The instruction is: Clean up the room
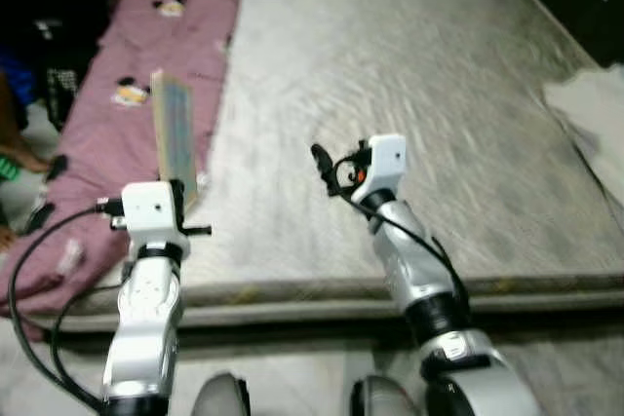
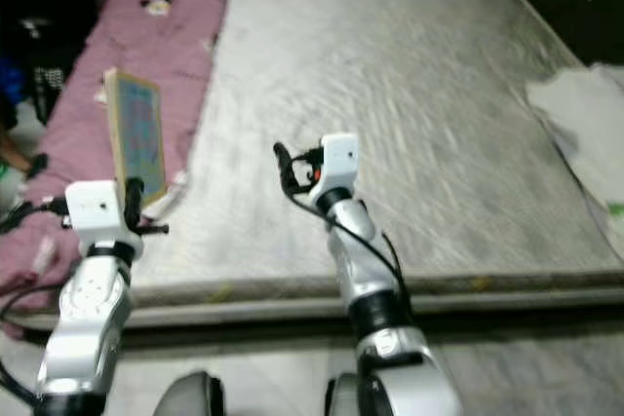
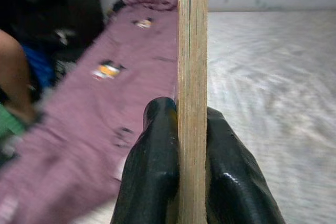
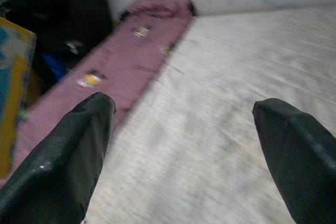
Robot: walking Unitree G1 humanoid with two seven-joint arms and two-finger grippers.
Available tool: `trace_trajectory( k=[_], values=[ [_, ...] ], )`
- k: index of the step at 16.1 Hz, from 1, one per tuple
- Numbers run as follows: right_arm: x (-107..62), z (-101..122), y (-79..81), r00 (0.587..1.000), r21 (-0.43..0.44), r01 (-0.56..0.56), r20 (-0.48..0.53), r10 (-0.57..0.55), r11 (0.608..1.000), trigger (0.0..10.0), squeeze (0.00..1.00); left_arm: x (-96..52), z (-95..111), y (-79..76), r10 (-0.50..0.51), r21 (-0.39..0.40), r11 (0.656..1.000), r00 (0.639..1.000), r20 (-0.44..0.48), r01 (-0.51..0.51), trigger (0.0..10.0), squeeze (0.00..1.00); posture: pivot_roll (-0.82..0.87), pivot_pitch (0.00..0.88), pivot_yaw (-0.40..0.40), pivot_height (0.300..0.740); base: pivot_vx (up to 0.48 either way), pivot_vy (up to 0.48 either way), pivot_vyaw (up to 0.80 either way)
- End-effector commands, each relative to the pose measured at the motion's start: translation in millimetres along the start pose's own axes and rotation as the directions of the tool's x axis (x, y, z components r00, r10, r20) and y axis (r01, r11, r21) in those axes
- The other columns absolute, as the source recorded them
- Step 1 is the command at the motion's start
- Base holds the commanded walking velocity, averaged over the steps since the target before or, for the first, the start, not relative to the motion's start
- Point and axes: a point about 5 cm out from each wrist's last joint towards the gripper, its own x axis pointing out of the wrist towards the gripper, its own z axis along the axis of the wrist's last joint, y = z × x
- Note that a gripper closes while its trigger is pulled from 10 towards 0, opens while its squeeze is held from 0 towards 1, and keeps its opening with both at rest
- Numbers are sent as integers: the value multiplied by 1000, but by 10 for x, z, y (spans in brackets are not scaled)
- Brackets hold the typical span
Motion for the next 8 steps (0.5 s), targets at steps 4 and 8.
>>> trace_trajectory(
  k=[4,8],
  values=[
    [30,40,-5,1000,2,-2,10,2,1000,10000,0,17,87,-7,-9,8,1000,999,43,8,10000,0,-38,92,-5,740,0,-234,0],
    [40,42,-1,1000,0,-6,11,6,1000,10000,0,24,89,-15,-10,5,1000,999,48,10,10000,0,-38,82,-6,740,0,0,0]
  ],
)
